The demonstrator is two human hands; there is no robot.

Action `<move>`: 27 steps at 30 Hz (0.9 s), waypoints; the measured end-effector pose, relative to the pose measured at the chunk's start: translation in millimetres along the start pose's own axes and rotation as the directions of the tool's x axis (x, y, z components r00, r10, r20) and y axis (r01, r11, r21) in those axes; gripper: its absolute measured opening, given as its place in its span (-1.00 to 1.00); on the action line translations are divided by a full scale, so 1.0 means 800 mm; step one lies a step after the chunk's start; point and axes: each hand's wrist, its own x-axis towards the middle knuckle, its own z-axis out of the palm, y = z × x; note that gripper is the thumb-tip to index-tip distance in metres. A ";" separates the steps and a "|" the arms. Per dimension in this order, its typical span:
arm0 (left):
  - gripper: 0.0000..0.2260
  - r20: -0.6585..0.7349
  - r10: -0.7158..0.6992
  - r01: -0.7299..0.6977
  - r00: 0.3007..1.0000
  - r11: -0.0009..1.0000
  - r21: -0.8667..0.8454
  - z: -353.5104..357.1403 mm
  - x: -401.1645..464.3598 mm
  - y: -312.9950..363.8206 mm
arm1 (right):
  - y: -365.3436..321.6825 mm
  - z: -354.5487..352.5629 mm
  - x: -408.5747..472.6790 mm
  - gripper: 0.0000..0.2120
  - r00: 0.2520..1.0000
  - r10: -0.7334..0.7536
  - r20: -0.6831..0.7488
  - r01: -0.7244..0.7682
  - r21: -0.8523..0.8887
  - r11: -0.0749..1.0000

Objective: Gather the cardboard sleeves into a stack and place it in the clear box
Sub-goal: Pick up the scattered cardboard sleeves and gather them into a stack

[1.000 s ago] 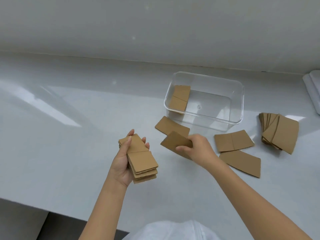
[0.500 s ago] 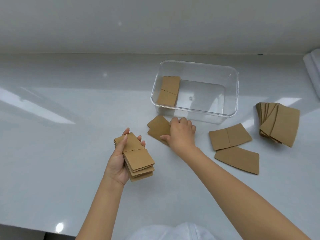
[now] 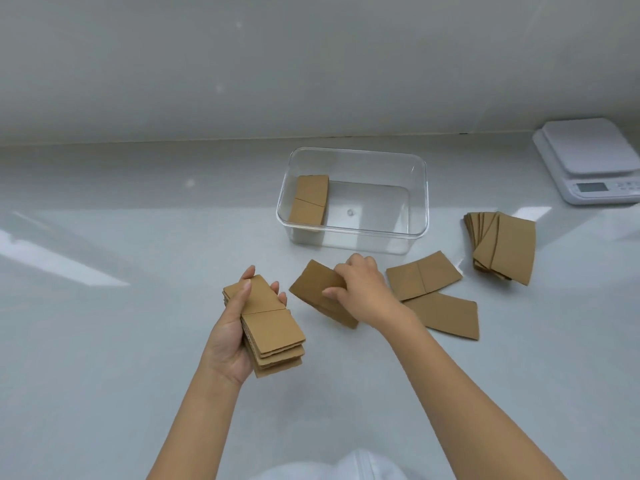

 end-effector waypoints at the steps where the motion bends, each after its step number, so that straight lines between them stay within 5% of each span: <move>1: -0.54 0.007 0.005 -0.005 1.000 1.000 0.002 0.002 -0.002 -0.001 | 0.009 -0.016 -0.006 -0.73 0.999 -0.040 0.028 0.041 -0.043 0.998; 5: -0.70 0.003 -0.001 0.001 1.000 1.000 -0.014 0.009 -0.011 -0.005 | 0.057 -0.083 -0.027 -0.84 0.986 0.038 0.160 0.017 -0.328 0.945; 8: -0.74 -0.009 -0.014 0.014 1.000 0.999 -0.034 0.014 -0.016 -0.012 | 0.082 -0.112 -0.029 -0.76 0.961 0.241 0.131 -0.142 -0.514 0.846; 11: -0.72 -0.011 -0.013 0.013 1.000 1.000 -0.020 0.020 -0.023 -0.017 | 0.099 -0.110 -0.017 -0.69 0.967 0.238 0.093 -0.136 -0.601 0.788; 21: -0.72 -0.040 0.008 -0.009 0.999 1.000 -0.005 0.018 -0.035 -0.021 | 0.124 -0.079 -0.006 -0.59 0.976 0.184 0.119 -0.108 -0.470 0.876; 27: -0.69 -0.036 0.009 -0.010 0.999 1.000 -0.010 0.024 -0.040 -0.024 | 0.128 -0.078 -0.018 -0.50 0.979 0.200 -0.023 -0.197 -0.324 0.925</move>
